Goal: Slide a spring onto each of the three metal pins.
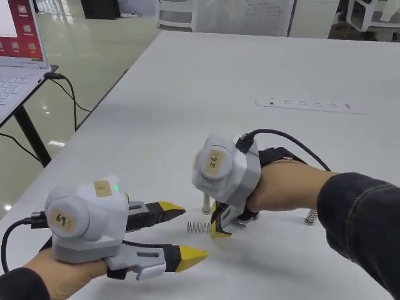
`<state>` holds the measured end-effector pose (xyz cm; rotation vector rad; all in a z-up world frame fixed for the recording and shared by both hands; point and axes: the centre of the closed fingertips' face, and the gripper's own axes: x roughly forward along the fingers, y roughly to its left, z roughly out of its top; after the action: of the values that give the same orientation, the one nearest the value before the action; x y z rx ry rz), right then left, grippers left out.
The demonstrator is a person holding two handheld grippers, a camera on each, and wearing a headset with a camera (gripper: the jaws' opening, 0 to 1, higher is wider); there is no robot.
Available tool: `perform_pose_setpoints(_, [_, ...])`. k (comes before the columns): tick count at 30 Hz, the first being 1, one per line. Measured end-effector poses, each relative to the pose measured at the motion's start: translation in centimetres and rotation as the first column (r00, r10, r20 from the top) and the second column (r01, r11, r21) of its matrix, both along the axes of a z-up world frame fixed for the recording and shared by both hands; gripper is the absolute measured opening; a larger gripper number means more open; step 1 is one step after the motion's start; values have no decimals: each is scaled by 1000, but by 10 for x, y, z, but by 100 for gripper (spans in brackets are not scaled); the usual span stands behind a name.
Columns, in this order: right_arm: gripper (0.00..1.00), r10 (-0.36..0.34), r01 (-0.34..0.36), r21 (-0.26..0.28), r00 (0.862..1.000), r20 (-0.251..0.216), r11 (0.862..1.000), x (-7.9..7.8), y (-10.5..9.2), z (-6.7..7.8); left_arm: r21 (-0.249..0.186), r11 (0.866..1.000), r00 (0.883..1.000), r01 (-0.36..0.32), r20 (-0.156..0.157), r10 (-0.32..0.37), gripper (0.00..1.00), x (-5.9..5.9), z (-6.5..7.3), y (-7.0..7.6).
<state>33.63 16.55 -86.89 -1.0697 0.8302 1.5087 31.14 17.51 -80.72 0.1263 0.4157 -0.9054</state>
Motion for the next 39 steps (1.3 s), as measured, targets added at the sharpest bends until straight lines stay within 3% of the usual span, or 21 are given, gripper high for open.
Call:
perform_pose_setpoints(7, [8,2,-2,10,1000,8,1000,-1,1,2,4,1000,1000,0,-1,0,43,0,0,1])
perform_pose_setpoints(13, [7,13,-13,12,1000,6,1000,-7,-3,13,5,1000,1000,8,-1,-8,43,0,-1,-1])
perform_pose_setpoints(18, [7,24,-23,24,999,-33,999,-19,-9,30,6,1000,1000,19,2,-19,41,-1,0,-4])
perform_pose_setpoints(27, [7,47,-47,44,999,-3,998,-27,-20,54,2,999,999,50,18,-50,36,-2,5,-11])
perform_pose_setpoints(39, [7,75,-75,39,997,24,996,-33,-27,70,-7,994,993,108,54,-108,20,-6,17,-23])
